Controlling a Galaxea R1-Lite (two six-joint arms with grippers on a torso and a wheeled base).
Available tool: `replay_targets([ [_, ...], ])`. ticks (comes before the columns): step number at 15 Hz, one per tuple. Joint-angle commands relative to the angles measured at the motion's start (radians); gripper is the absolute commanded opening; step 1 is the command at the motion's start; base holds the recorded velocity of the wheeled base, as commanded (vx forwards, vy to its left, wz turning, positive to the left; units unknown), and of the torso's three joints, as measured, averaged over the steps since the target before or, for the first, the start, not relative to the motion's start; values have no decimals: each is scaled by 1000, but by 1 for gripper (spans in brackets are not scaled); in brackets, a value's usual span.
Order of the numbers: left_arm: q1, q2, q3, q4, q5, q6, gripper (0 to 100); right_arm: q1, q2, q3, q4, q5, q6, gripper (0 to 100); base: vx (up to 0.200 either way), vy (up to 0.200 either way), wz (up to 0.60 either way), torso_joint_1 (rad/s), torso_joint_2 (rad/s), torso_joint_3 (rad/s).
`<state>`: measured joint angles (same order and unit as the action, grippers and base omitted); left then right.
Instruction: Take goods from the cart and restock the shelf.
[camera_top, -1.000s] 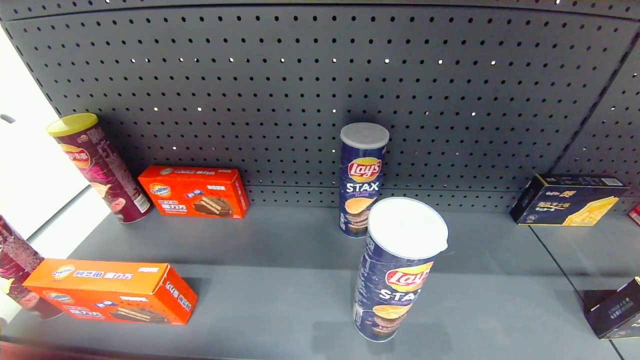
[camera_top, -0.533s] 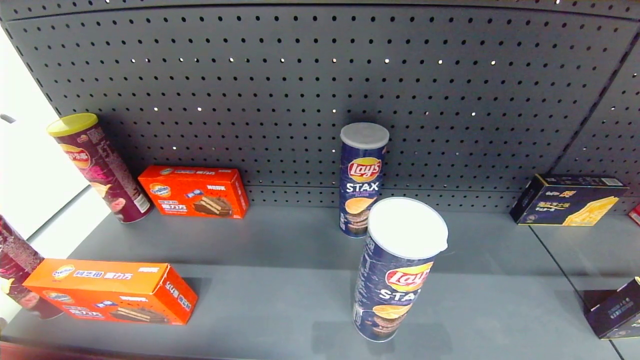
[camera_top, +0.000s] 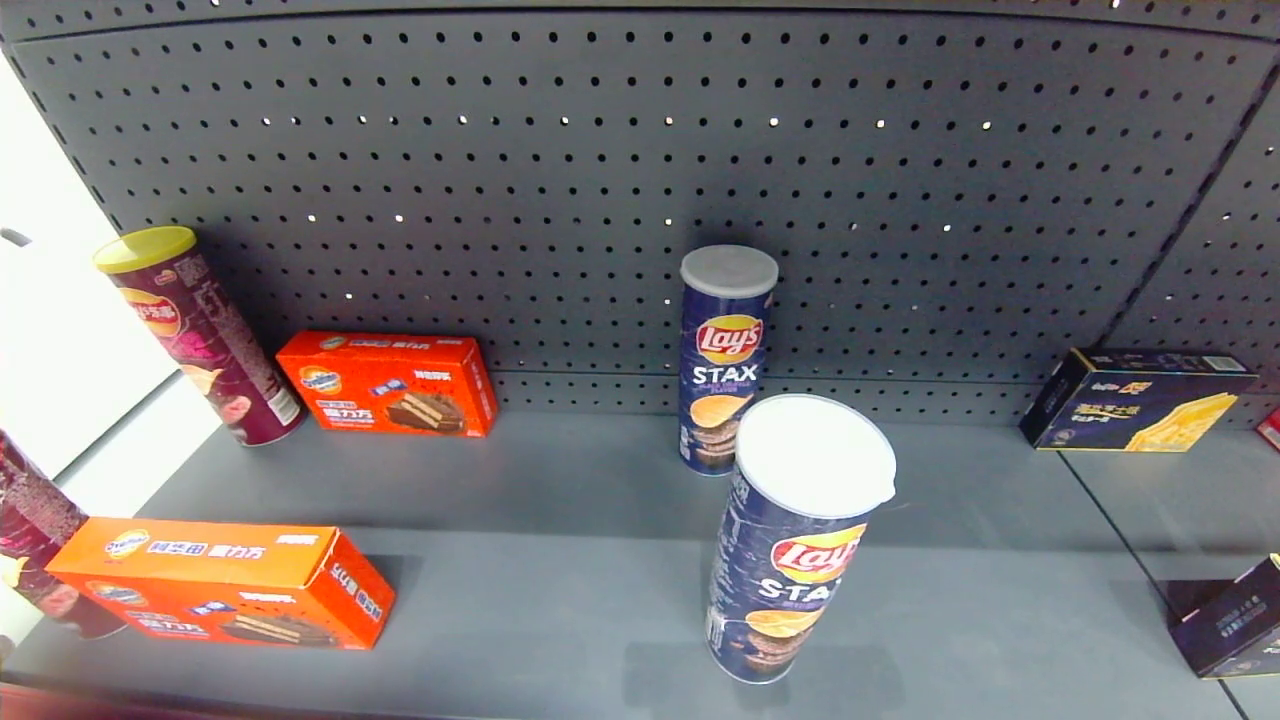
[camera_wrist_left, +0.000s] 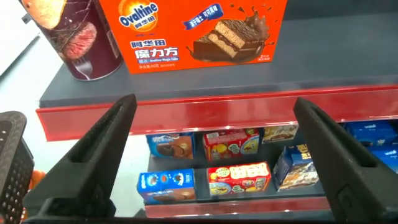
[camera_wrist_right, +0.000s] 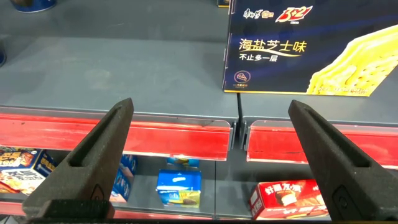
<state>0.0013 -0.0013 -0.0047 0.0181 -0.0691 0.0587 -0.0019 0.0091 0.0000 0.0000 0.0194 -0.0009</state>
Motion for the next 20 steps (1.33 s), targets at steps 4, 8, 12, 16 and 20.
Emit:
replay_targets([
  [4, 0, 3, 0, 0, 6, -16, 100, 0, 2, 0, 0, 1, -1, 100, 0, 0, 0, 0, 0, 0],
  [8, 0, 3, 0, 0, 5, -11, 100, 0, 2, 0, -2, 2, -8, 100, 0, 0, -150, 1, 1, 1],
  [12, 0, 3, 0, 0, 6, -14, 100, 0, 2, 0, -2, 1, -4, 100, 0, 0, 0, 0, 0, 0],
  [16, 0, 3, -1, 0, 6, -16, 100, -3, 17, -80, 17, -29, -24, 100, 0, 0, 0, 0, 0, 0],
  [20, 0, 3, 0, 0, 5, -13, 100, 20, 339, -331, 37, 183, -114, 100, 0, 0, 0, 0, 0, 0],
])
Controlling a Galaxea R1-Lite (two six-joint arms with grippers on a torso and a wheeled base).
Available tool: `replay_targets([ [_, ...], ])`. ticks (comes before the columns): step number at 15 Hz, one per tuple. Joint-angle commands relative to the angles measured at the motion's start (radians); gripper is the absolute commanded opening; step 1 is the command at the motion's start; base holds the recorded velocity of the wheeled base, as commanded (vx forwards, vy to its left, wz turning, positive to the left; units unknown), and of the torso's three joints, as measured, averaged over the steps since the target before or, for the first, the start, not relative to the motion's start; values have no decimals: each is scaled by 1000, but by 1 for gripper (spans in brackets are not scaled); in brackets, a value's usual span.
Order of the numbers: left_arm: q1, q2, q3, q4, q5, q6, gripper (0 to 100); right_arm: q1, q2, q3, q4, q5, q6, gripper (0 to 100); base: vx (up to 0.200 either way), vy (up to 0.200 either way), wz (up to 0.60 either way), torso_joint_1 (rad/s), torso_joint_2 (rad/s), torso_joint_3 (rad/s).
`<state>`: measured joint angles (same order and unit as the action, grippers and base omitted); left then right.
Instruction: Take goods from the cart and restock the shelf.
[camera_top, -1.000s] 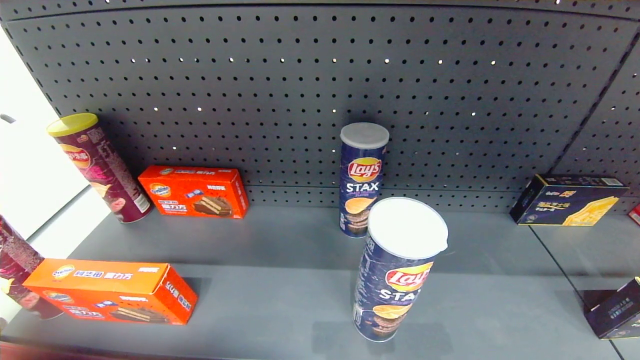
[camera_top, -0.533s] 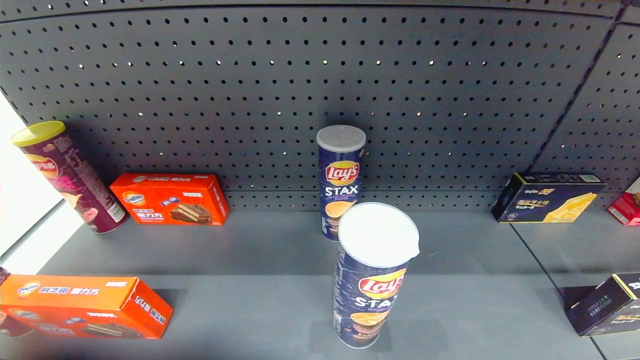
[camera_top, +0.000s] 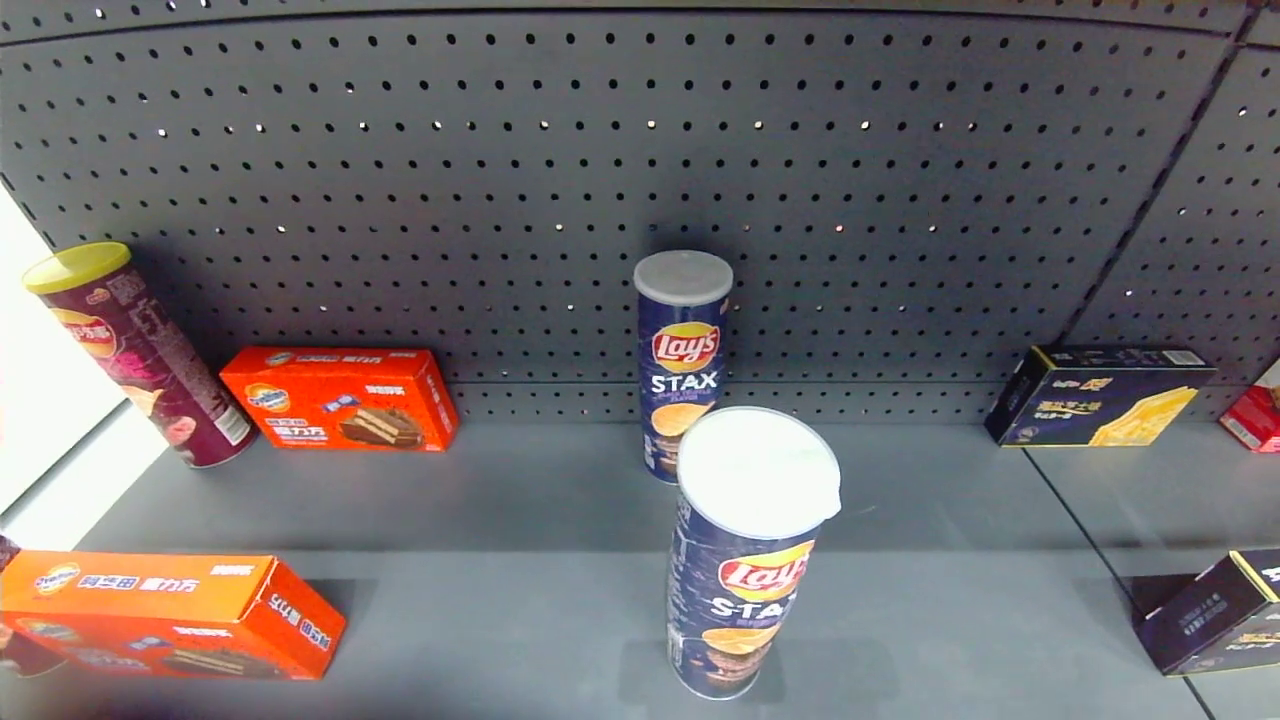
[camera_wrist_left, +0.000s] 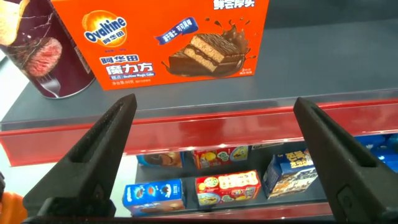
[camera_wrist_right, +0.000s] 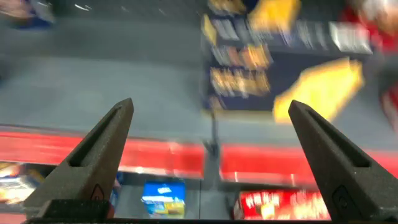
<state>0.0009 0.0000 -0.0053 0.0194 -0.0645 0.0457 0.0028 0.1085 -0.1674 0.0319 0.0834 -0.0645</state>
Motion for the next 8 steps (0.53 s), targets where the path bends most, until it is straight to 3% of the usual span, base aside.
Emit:
replay_targets([
  [1, 1, 2, 1, -1, 0, -1, 100, 25, 267, -185, 5, 162, -51, 100, 0, 0, 0, 0, 0, 0],
  [2, 1, 2, 1, -1, 0, -1, 100, 39, 333, -233, 8, 239, -51, 100, 0, 0, 0, 0, 0, 0],
  [4, 1, 2, 1, -1, 0, 0, 100, 54, 405, -259, 6, 277, -54, 100, 0, 0, 0, 0, 0, 0],
  [8, 1, 2, -1, -1, -1, 0, 100, 148, 612, -294, -46, 285, -60, 100, 0, 0, 0, 0, 0, 0],
])
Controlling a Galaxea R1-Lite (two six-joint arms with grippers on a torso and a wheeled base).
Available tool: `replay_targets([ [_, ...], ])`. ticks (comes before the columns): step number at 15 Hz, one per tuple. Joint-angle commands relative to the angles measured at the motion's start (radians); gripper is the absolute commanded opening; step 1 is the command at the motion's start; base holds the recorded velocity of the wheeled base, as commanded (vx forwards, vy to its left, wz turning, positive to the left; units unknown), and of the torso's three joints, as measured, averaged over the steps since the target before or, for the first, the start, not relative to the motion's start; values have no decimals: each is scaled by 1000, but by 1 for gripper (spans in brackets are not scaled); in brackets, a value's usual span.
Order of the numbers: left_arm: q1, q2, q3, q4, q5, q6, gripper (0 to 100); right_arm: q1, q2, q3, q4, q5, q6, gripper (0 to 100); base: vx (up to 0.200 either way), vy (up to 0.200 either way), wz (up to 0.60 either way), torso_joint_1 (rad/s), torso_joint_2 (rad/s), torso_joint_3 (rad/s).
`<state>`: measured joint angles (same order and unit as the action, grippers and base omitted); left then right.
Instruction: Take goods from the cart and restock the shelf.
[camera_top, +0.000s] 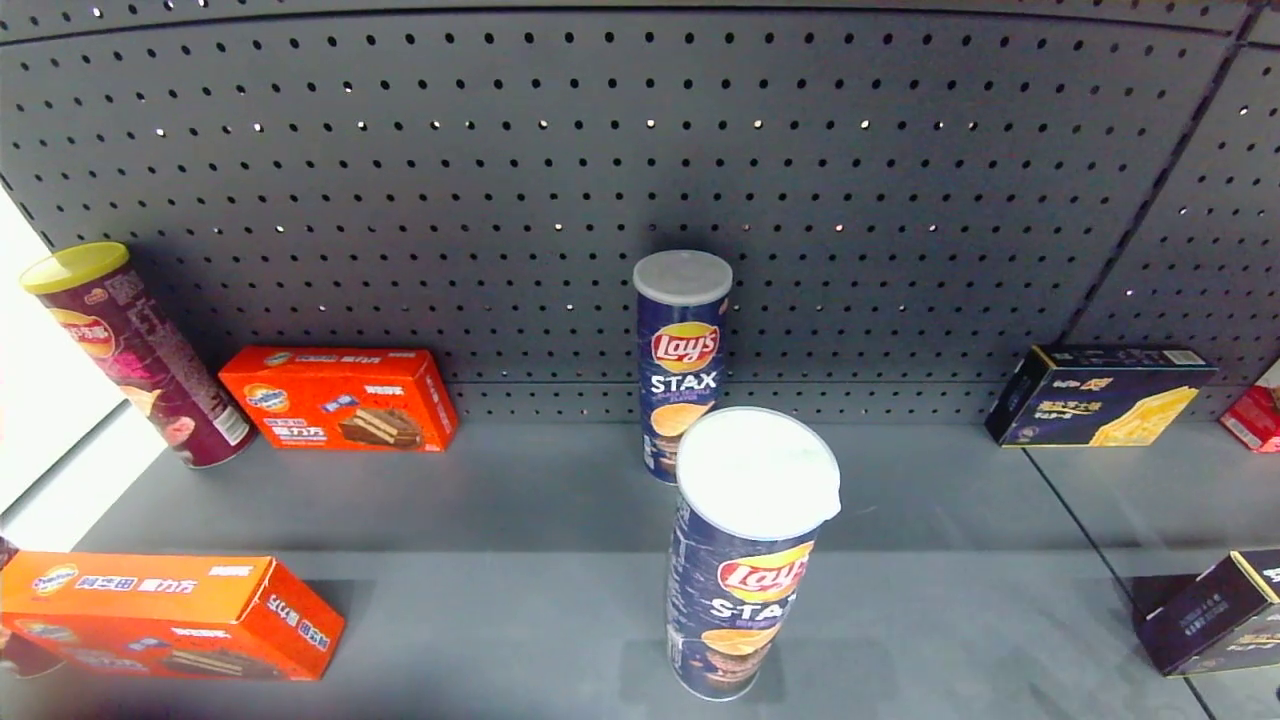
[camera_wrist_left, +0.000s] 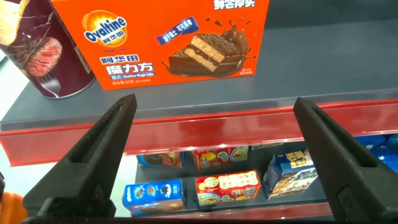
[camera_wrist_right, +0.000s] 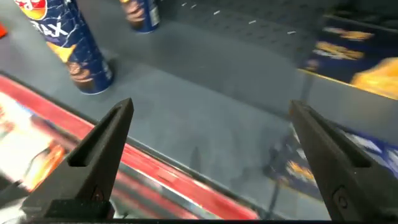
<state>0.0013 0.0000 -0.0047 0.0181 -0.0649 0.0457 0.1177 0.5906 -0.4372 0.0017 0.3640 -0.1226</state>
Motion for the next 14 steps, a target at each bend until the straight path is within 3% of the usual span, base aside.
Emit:
replay_targets([
  [1, 0, 2, 0, 0, 0, -1, 100, 89, 221, -44, -54, 4, -32, 100, 0, 0, 0, 0, 0, 0],
  [4, 0, 2, 0, 0, 0, -1, 100, 214, 387, -51, -180, -2, -45, 100, 0, 0, 0, 0, 0, 0],
  [8, 0, 2, -1, 2, 0, -3, 100, 358, 497, -55, -243, -165, -42, 100, 0, 0, 0, 0, 0, 0],
  [14, 0, 2, -1, 2, 0, -3, 100, 473, 615, -83, -312, -177, -35, 100, 0, 0, 0, 0, 0, 0],
])
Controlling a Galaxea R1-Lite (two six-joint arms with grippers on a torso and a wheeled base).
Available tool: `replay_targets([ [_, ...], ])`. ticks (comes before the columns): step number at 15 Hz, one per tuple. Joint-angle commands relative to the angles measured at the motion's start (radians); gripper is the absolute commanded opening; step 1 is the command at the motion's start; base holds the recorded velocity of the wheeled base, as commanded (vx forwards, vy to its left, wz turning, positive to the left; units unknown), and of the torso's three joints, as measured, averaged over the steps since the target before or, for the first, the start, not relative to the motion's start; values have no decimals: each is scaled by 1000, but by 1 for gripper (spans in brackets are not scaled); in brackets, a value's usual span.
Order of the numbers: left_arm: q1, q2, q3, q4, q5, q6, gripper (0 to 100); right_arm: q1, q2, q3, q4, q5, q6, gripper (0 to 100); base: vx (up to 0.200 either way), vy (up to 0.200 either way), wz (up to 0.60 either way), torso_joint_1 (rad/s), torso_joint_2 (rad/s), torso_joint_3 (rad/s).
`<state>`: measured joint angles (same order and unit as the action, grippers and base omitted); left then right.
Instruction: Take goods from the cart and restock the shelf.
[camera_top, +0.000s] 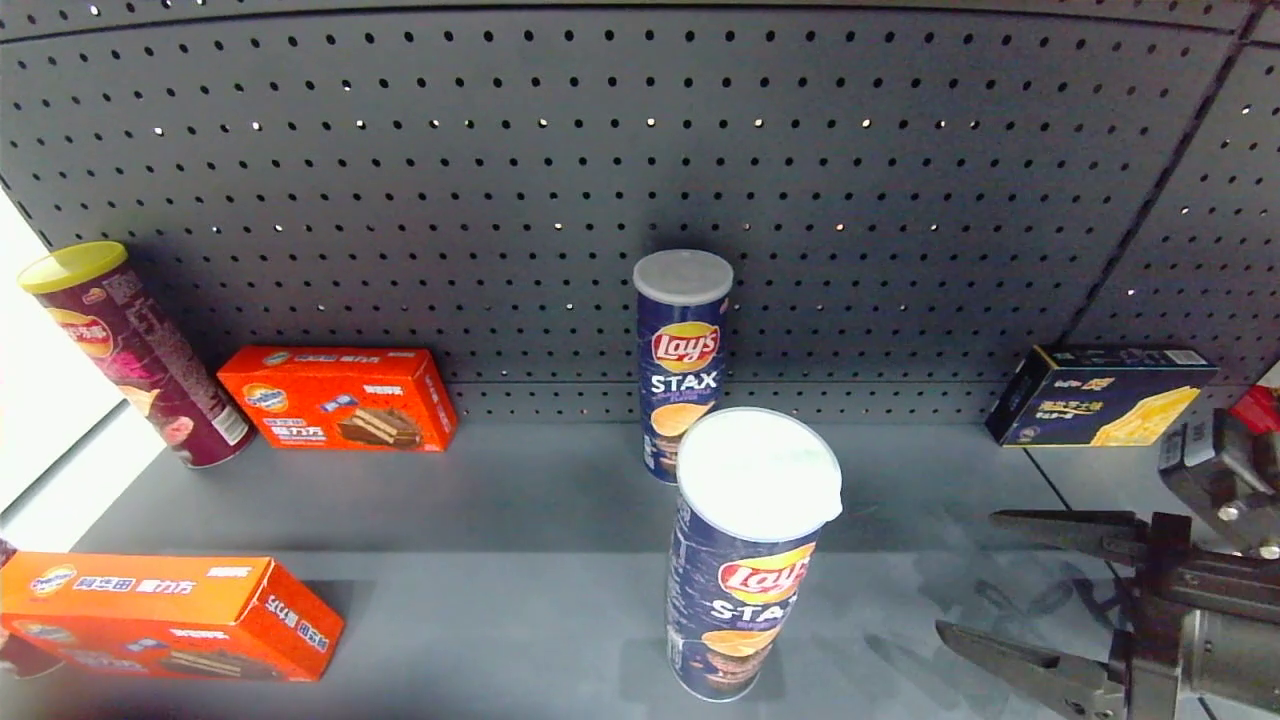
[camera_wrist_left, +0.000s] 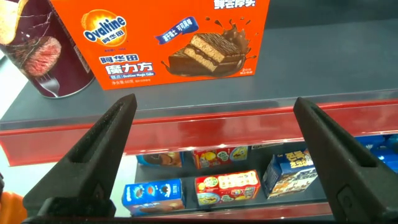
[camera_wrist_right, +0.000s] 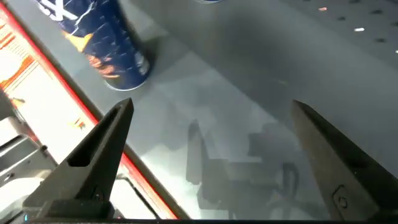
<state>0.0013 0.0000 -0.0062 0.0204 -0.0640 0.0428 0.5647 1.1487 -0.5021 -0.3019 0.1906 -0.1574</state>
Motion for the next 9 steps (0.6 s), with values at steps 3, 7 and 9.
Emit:
replay_targets([
  [3, 0, 2, 0, 0, 0, 0, 100, 78, 131, -79, -23, -42, -2, 100, 0, 0, 0, 0, 0, 0],
  [7, -1, 2, 0, 0, 0, 0, 100, 116, 190, -118, -23, -50, -4, 100, 0, 0, 0, 0, 0, 0],
  [9, 0, 2, 0, 0, 0, 0, 100, 132, 217, -142, -23, -65, -5, 100, 0, 0, 0, 0, 0, 0],
])
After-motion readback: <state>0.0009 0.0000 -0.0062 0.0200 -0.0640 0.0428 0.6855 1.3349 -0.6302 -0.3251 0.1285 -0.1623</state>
